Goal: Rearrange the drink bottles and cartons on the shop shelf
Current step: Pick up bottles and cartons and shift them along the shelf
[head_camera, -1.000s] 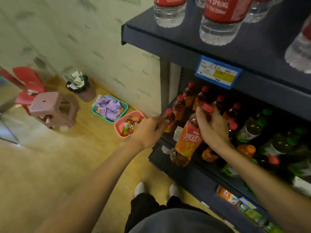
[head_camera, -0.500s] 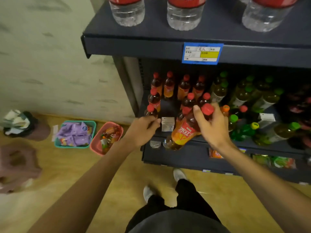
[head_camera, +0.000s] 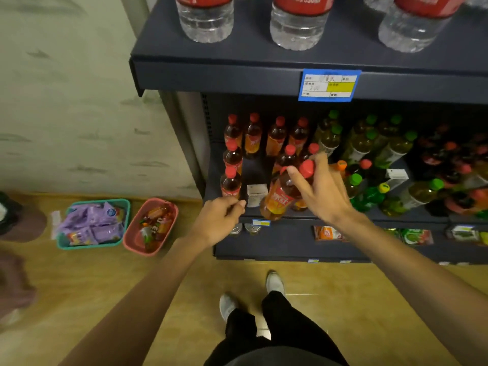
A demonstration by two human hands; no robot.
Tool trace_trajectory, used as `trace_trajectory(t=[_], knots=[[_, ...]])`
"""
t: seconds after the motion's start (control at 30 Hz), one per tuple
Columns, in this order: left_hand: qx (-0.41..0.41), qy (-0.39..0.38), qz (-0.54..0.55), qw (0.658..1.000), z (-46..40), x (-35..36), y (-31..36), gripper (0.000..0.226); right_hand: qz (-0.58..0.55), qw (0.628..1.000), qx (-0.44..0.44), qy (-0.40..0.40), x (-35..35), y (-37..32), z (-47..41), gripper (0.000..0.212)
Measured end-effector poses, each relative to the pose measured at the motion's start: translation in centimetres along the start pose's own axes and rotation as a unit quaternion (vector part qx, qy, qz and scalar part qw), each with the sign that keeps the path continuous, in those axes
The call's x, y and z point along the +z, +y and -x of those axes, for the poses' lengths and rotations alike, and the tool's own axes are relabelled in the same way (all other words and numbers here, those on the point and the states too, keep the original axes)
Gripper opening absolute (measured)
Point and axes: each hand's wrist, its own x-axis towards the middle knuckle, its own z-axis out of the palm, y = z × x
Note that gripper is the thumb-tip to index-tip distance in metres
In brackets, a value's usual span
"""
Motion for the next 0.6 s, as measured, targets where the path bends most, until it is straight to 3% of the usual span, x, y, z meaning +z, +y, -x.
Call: trace_trajectory(t=[0.2,0.4,0.6], knots=[[-0.017,0.031,-0.004,0.999,0.3,-0.5,-1.0,0.025,0.069,0.997,-0.035,0.01,2.0,-1.9,-7.9,0.053],[-0.024,0.065,-0.025,0.997,0.8,-0.2,-1.6,0.032,0.132,0.985,-0.021,-0.11,5.9,-0.9,-13.3,0.056],[-0.056,0.095,-0.027,0.993,0.1,1.0,-2.1,0.036,0.193,0.966,-0.02,-0.171,10.2,0.7,-15.8,0.059]])
